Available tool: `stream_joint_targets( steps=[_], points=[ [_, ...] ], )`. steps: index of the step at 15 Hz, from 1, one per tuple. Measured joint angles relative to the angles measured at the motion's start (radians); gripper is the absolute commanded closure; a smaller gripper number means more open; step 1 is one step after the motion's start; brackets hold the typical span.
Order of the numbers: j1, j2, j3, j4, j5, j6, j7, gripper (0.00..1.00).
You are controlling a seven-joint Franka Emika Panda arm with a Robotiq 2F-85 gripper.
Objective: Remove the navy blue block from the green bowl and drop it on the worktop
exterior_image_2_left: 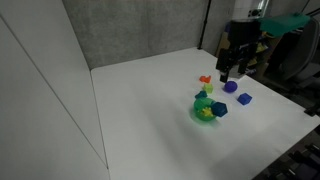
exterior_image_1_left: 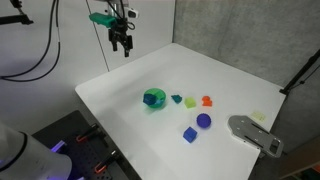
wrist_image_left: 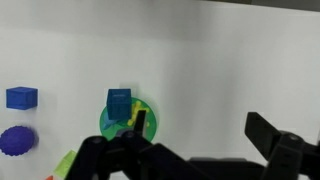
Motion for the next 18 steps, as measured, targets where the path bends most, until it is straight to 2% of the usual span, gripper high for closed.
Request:
stream_joint_targets(
  steps=[6, 10, 18],
  points=[
    [0.021, 0.175, -0.026, 0.07, -0.124, 0.062, 0.053, 0.0],
    [0.045, 0.29, -0.067, 0.116, -0.217, 0.087, 0.101, 0.0],
    [0.058, 0.52, -0.144, 0.211, -0.238, 0.161, 0.109, 0.0]
  ],
)
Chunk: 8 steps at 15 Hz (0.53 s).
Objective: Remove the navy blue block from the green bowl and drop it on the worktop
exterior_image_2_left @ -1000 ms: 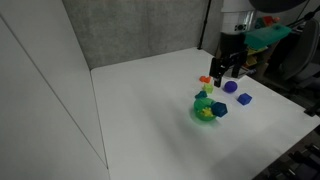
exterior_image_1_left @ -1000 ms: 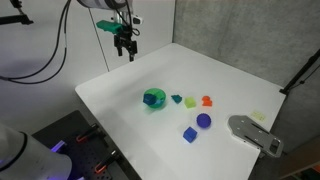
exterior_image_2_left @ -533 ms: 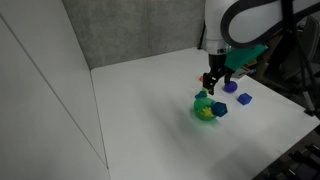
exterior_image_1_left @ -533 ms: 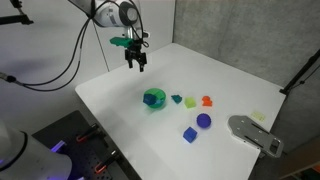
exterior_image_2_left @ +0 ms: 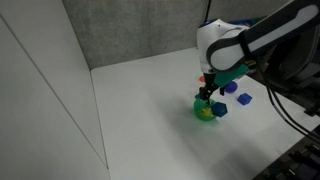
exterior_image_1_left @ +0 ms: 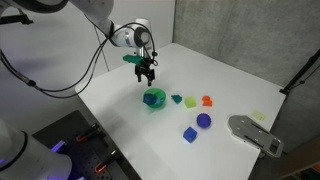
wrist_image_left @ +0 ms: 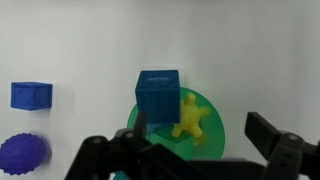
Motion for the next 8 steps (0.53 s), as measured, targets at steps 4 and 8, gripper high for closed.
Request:
stream_joint_targets(
  steps=[4, 8],
  points=[
    [0.002, 0.079, -0.027, 0.042, 0.0, 0.027, -0.003, 0.0],
    [0.002, 0.13, -0.044, 0.07, 0.0, 0.031, -0.011, 0.0]
  ],
)
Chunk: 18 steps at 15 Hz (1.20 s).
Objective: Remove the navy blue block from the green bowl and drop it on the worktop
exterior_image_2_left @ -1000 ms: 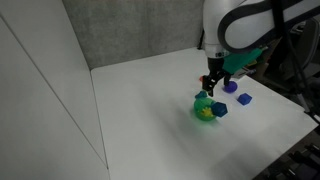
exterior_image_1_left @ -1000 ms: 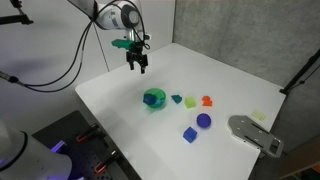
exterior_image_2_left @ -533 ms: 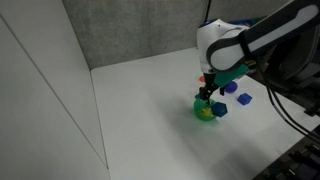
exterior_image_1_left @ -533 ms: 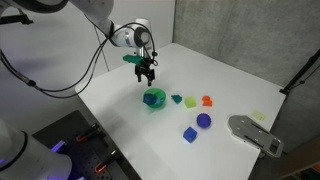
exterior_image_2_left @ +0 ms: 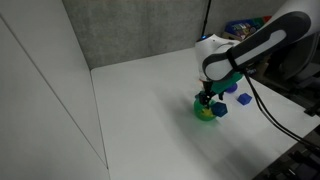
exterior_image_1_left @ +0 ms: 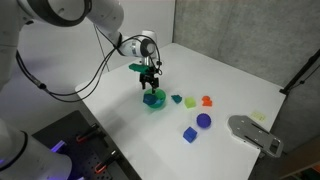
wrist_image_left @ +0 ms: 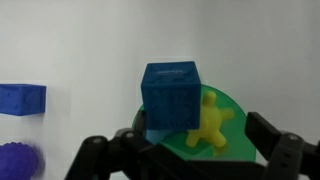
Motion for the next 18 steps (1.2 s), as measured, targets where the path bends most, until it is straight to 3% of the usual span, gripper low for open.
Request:
stream_joint_targets(
  steps=[12, 13, 15, 18],
  points=[
    [-0.025, 0.019, -0.021, -0.015, 0.033, 0.007, -0.017, 0.0],
    [-0.031, 0.022, -0.02, -0.016, 0.05, 0.007, -0.026, 0.25],
    [-0.038, 0.029, -0.02, -0.019, 0.079, 0.007, -0.042, 0.34],
    [-0.04, 0.031, -0.019, -0.02, 0.106, 0.007, -0.05, 0.6]
  ],
)
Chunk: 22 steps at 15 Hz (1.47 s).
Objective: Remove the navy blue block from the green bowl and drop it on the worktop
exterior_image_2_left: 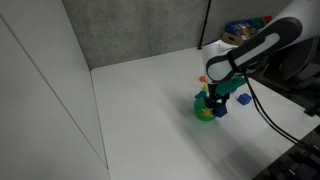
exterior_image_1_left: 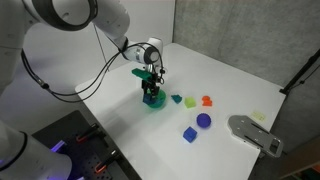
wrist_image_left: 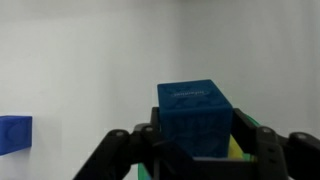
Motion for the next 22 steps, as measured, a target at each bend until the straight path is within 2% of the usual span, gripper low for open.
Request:
stream_joint_targets(
  steps=[1, 3, 8, 13, 17, 18, 19, 21, 22],
  points=[
    [0.0, -0.001, 0.001, 0.001, 0.004, 0.0, 0.0, 0.67],
    [0.001, -0.007, 0.004, 0.004, 0.011, -0.001, 0.0, 0.69],
    [0.02, -0.058, 0.034, 0.012, 0.019, -0.004, 0.0, 0.69],
    [0.085, -0.119, 0.071, 0.01, 0.019, -0.001, 0.006, 0.69],
    [0.133, -0.125, 0.081, -0.015, 0.019, 0.06, 0.045, 0.69],
    [0.144, -0.125, 0.081, -0.028, 0.019, 0.086, 0.058, 0.4],
    [0.152, -0.125, 0.081, -0.041, 0.019, 0.11, 0.071, 0.19],
    [0.165, -0.125, 0.081, -0.062, 0.019, 0.136, 0.086, 0.15],
    [0.168, -0.125, 0.081, -0.07, 0.019, 0.142, 0.091, 0.09]
  ],
)
